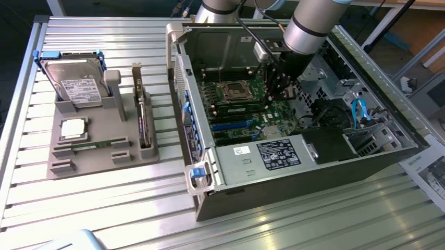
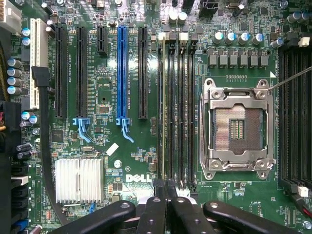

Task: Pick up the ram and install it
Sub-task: 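Press down the ram until it locks into place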

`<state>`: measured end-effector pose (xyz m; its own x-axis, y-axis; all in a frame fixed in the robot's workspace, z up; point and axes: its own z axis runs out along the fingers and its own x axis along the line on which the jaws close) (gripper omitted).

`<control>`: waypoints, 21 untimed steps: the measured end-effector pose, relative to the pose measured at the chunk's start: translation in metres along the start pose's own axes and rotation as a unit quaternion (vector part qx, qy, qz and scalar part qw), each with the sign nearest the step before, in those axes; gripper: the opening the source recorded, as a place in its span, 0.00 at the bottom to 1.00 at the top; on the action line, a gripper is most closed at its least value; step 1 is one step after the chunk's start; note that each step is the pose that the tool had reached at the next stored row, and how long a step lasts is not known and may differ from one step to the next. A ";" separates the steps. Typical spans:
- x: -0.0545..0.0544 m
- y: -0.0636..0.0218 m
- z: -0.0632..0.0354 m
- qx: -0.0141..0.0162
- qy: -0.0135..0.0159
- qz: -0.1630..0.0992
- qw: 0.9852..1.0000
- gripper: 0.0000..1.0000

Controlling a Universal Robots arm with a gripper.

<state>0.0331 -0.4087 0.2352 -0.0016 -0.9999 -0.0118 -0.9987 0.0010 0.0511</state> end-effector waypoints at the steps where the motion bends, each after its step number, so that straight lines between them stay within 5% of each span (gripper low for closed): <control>1: 0.000 0.0000 -0.0001 0.000 0.000 0.000 1.000 0.10; 5: 0.000 0.0027 0.0000 0.000 0.000 0.000 1.000 0.10; 11: 0.000 0.0230 0.0011 0.002 0.000 0.000 1.000 0.10; 21: 0.000 0.0440 0.0021 0.002 0.000 0.000 1.000 0.10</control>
<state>-0.0109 -0.4087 0.2353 -0.0015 -0.9999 -0.0115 -0.9989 0.0009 0.0462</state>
